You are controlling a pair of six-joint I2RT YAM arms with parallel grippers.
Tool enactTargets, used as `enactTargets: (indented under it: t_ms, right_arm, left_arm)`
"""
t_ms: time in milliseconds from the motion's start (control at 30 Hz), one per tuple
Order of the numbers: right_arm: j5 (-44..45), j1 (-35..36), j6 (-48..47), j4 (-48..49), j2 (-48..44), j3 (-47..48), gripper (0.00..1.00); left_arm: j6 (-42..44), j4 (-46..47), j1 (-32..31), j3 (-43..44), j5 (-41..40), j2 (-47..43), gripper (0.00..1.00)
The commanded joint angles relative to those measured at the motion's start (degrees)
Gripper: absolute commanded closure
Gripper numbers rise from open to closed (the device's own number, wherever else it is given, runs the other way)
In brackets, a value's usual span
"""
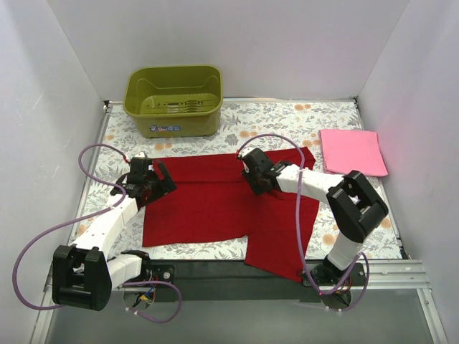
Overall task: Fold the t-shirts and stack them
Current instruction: Fold the tshirt
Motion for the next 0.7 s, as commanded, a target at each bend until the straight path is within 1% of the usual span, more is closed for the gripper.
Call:
enactTargets:
  t_ms: [0,233,433,667]
  right_arm:
    - [5.8,0.9,-0.5,-0.8,2.3,3.9,0.72]
    - [11.3,0.9,0.0,-0.8,5.1,6.3,0.69]
    - [13.0,0.7,-1.0,-1.2,7.5,8.3,0.67]
    - [14.0,-0.5,-0.1,-1.3,8.2,9.5,0.67]
  left_arm:
    - [2.4,3.7,-0.3,-1.3,0.1,-2.0,0.2]
    - [3.0,3.8,-0.3,-0.2,-0.8,-0.7,0.2]
    - [3.0,3.8,-0.3,-0.4,-0.7,-0.6,0.2]
    - [3.3,3.8,-0.3,-0.3,0.0,0.2,0.21]
